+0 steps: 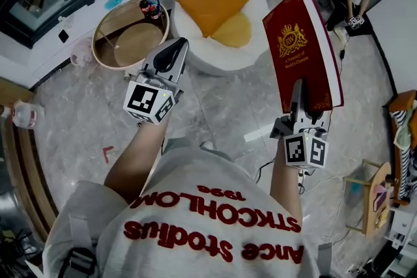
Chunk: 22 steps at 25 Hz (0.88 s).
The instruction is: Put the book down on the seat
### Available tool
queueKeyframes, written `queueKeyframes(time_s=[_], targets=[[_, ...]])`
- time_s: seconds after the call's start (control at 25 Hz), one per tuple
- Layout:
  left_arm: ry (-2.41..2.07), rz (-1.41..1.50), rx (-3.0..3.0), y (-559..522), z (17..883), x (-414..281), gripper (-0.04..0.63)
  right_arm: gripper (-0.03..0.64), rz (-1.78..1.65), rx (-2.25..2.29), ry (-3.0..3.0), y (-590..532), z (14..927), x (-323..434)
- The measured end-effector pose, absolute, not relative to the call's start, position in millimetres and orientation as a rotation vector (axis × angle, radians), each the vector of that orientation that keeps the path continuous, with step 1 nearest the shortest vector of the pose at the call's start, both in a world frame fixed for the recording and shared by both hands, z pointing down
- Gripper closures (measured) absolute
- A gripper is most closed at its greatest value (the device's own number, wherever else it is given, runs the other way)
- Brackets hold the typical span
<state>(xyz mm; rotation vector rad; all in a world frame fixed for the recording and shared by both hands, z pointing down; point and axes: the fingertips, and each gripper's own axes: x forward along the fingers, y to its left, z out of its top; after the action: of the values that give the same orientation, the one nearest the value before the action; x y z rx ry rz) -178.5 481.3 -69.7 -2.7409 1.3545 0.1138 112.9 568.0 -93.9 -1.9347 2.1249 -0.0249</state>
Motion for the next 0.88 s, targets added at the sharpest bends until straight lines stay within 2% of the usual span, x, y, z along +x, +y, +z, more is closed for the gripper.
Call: queueKeyframes(time_s=[0.44, 0.88], targets=[[1.386, 0.135, -2.726, 464, -63, -173, 0.565, 0.359, -0.03, -1.914, 2.147, 548, -87, 121], [1.339, 0.167, -2.752, 396, -56, -162, 0.565, 0.359, 0.011, -1.922, 2.135, 492, -87, 120]])
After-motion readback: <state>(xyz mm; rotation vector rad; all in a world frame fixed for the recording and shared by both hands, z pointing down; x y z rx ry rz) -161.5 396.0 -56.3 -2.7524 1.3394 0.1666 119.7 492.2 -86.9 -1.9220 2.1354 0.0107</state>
